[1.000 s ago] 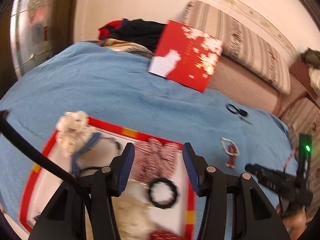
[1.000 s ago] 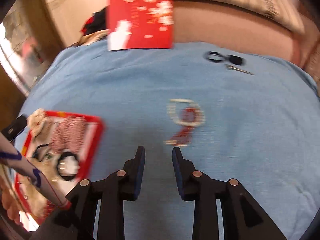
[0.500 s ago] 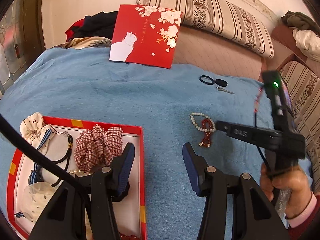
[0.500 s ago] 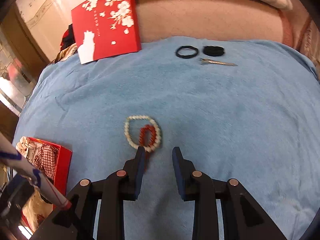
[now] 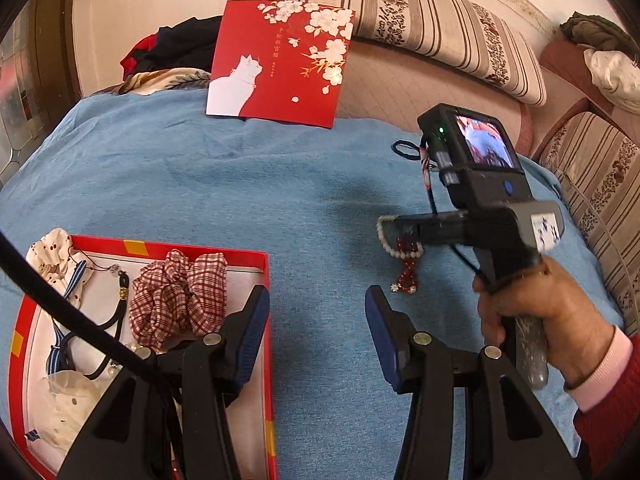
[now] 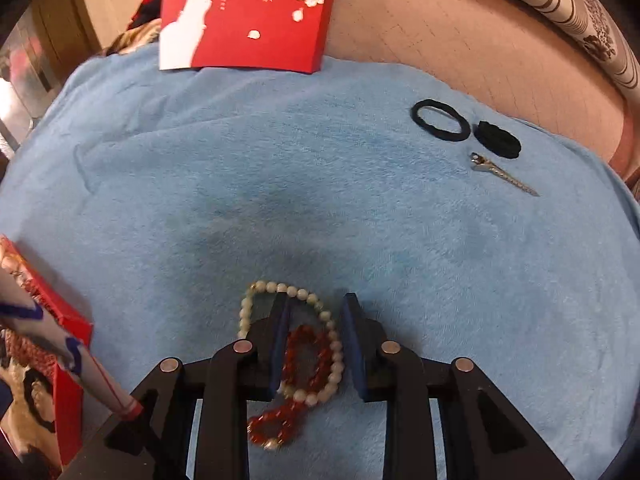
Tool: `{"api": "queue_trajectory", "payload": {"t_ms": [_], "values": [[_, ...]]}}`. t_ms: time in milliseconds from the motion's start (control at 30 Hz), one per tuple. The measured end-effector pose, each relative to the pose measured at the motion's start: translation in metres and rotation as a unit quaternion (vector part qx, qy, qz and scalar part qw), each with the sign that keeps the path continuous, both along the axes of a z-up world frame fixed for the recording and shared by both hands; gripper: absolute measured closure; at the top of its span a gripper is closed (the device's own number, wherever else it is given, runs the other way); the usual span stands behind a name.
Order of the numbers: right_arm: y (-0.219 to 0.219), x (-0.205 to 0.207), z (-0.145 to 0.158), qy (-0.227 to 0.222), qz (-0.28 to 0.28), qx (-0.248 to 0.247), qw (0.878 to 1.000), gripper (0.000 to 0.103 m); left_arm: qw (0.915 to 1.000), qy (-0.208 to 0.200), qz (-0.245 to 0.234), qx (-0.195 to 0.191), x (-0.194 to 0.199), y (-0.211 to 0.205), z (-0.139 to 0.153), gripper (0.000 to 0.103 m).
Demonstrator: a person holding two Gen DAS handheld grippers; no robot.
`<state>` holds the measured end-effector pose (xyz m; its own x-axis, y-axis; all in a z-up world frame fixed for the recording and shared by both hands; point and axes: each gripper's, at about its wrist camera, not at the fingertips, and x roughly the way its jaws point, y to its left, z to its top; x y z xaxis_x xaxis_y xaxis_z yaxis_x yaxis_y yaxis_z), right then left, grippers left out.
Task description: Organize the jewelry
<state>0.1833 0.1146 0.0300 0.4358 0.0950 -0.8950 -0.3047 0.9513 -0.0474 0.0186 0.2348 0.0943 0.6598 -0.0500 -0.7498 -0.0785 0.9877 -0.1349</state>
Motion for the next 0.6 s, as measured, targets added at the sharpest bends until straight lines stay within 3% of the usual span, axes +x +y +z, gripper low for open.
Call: {"api": "queue_trajectory", "payload": {"t_ms": [167, 333, 600], "values": [[-0.034, 0.007, 0.005, 0.001, -0.045, 0.008, 0.999, 0.100, 0.9999, -0.003, -0.011, 0.007, -0.003, -0.007, 0.001, 0.055], [-0.076, -0.008, 0.008, -0.011, -0.089, -0.063, 0.994, 0.100, 0.9999, -0.003, -0.015, 0.007, -0.005, -0.010, 0.002, 0.055], [-0.176, -0.053, 0.000, 0.020, -0.145, -0.082, 0.986, 0.100, 0.9998, -0.009, -0.016, 0.000, -0.008, -0.013, 0.005, 0.055]]}}
